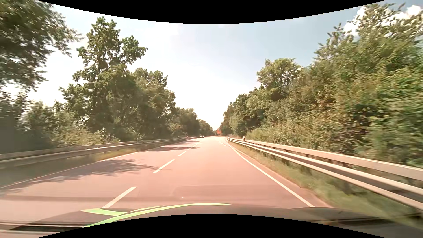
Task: Follow the waypoints while adhering to traffic rules and regulations
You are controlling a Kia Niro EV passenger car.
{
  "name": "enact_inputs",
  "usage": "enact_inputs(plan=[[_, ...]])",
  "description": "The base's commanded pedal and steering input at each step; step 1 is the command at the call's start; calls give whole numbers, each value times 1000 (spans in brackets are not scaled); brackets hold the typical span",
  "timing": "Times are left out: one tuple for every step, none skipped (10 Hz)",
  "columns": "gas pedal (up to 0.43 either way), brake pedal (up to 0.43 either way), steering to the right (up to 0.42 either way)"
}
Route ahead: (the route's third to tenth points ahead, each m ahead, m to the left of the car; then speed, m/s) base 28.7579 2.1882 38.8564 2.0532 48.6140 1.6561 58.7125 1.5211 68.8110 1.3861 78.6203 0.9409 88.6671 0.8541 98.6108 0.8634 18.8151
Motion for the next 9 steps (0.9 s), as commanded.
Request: enact_inputs(plan=[[0, 0, 7], [0, 0, 7], [0, 6, 7], [0, 6, 7], [0, 18, 7], [0, 30, 6], [0, 30, 6], [0, 30, 7], [0, 30, 6]])
